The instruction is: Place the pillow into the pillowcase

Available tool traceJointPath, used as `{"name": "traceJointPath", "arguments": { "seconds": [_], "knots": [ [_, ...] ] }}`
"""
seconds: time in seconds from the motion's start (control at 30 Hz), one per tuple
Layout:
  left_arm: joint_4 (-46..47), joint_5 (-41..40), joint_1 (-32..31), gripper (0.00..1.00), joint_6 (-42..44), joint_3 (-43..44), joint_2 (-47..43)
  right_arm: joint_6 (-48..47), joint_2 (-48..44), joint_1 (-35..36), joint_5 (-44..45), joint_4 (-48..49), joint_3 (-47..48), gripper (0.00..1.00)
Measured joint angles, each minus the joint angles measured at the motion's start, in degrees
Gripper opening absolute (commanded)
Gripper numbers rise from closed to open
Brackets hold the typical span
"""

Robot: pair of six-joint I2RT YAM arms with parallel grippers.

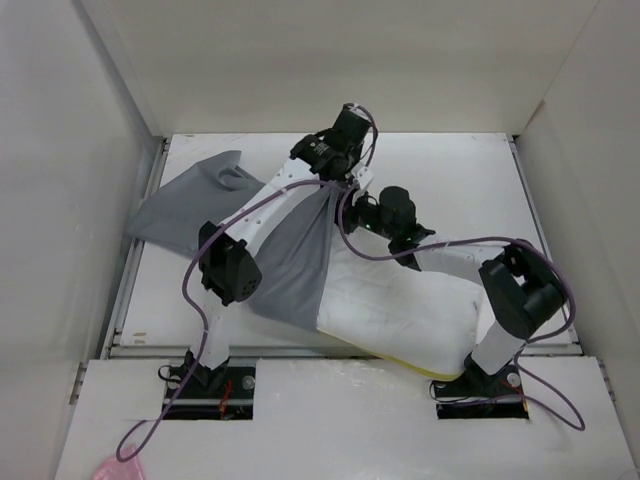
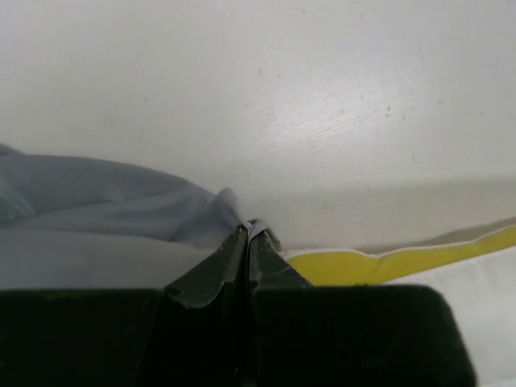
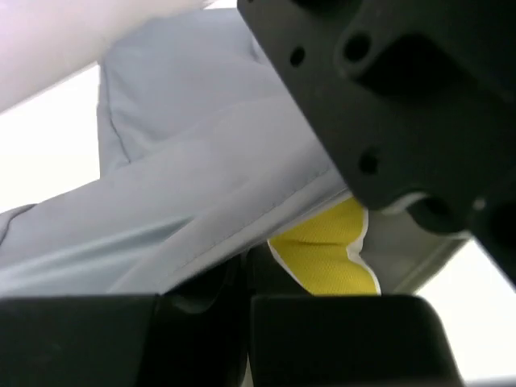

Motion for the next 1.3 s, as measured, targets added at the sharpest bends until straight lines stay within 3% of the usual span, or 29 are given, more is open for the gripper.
{"name": "traceJointPath", "arguments": {
  "seconds": [0.2, 0.3, 0.5, 0.77, 0.97, 1.07, 1.1, 1.17, 1.2, 1.23, 1.3],
  "knots": [
    [7.9, -2.4, -0.3, 0.00, -2.6, -14.3, -9.9, 5.2, 1.5, 0.3, -4.1, 9.7, -0.4, 0.00],
    [12.5, -2.5, -1.4, 0.00, -5.4, -24.7, -17.4, 13.3, 1.1, -2.6, -4.9, 13.4, -3.4, 0.00],
    [15.5, 1.0, -7.1, 0.00, -9.3, -38.1, -32.8, 27.8, 1.2, -16.0, 1.2, 7.5, -2.7, 0.00],
    [20.5, 2.9, -8.3, 0.00, -10.7, -43.3, -36.7, 34.9, 2.0, -15.5, 5.5, 3.0, 3.1, 0.00],
    [23.1, 3.4, -8.4, 0.00, -14.4, -51.8, -36.7, 38.3, 5.0, -20.7, 6.6, -6.2, 9.0, 0.00],
    [27.4, 5.0, -8.3, 0.00, -16.2, -58.9, -36.7, 39.7, 9.0, -24.9, 1.4, -10.3, 13.5, 0.25],
    [28.5, 5.7, -8.3, 0.00, -16.5, -60.2, -36.6, 39.6, 10.5, -26.0, -0.9, -11.9, 14.9, 0.49],
    [30.5, 7.0, -8.2, 0.08, -16.7, -61.3, -36.6, 38.6, 12.0, -27.0, -3.3, -12.9, 15.5, 0.63],
    [30.4, 8.0, -8.3, 0.16, -16.6, -61.4, -36.6, 37.7, 12.2, -27.4, -3.5, -12.7, 15.2, 0.77],
    [29.5, 9.1, -8.5, 0.44, -16.3, -61.4, -36.4, 36.2, 11.8, -28.0, -3.3, -12.5, 14.7, 0.80],
    [26.4, 11.0, -8.9, 0.65, -15.4, -60.4, -34.9, 32.5, 9.6, -29.4, -2.8, -12.6, 13.1, 0.87]
  ]
}}
